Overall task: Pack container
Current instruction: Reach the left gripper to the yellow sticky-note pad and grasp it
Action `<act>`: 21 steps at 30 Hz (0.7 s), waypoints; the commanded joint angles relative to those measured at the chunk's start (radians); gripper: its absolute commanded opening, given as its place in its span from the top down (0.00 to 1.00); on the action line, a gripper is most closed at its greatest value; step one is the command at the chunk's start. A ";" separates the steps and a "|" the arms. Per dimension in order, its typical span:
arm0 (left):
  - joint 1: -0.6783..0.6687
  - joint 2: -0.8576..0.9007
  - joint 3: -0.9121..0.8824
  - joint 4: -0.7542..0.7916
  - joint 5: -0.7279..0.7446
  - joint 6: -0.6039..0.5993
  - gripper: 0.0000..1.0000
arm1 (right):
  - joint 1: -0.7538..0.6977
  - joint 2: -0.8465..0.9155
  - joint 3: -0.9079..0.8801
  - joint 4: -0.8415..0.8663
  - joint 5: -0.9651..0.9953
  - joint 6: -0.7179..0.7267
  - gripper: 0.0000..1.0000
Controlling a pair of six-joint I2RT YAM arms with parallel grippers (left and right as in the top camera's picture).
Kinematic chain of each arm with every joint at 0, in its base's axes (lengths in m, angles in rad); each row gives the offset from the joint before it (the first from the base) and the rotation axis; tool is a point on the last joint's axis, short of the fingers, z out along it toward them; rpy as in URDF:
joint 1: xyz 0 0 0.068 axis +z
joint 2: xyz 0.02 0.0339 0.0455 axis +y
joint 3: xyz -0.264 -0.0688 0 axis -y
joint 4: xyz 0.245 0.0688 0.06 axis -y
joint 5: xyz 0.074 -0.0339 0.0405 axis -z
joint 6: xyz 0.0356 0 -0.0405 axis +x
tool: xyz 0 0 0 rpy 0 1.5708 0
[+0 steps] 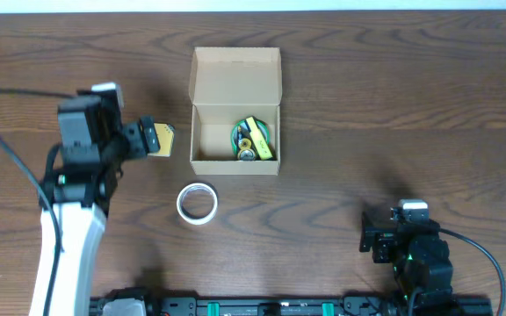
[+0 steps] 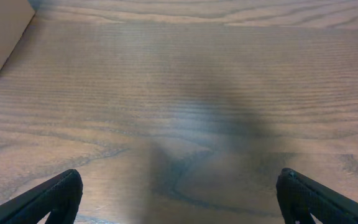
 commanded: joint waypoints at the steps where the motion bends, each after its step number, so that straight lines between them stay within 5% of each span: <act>1: 0.002 0.098 0.077 -0.004 0.015 0.014 0.05 | -0.011 -0.006 -0.009 -0.002 0.003 -0.013 0.01; 21: 0.056 0.723 0.467 -0.274 0.026 0.157 0.05 | -0.011 -0.006 -0.009 -0.002 0.003 -0.013 0.01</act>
